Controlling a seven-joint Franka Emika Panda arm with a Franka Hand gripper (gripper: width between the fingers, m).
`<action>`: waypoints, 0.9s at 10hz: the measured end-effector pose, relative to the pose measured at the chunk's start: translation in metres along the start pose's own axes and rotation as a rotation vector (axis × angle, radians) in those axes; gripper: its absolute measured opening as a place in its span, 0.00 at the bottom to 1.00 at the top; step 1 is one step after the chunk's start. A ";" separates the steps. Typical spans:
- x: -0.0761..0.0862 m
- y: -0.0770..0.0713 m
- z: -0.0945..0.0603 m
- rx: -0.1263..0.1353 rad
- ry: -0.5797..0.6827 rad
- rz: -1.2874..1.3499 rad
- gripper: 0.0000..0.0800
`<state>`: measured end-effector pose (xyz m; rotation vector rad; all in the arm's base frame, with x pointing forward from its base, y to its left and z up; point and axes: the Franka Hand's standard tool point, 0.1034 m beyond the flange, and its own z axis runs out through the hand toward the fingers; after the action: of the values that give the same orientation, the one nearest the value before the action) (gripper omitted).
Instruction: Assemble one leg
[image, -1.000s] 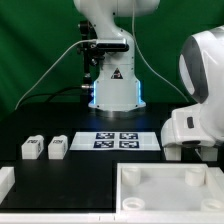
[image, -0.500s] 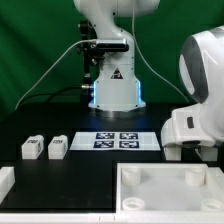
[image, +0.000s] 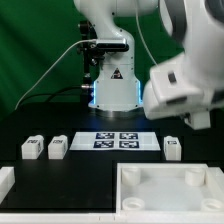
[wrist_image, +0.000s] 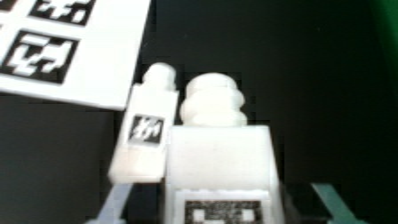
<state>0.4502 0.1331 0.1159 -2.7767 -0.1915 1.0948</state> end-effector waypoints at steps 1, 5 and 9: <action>-0.010 0.005 -0.015 -0.006 0.087 0.014 0.36; 0.020 0.027 -0.044 -0.057 0.482 -0.057 0.36; 0.066 0.039 -0.120 -0.096 0.854 -0.127 0.36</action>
Offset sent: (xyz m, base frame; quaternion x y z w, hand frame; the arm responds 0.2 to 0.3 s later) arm 0.0000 0.0000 0.0000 0.0000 0.2667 0.0000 0.9638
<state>0.5828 0.0946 0.1518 -2.9732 -0.3021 -0.1778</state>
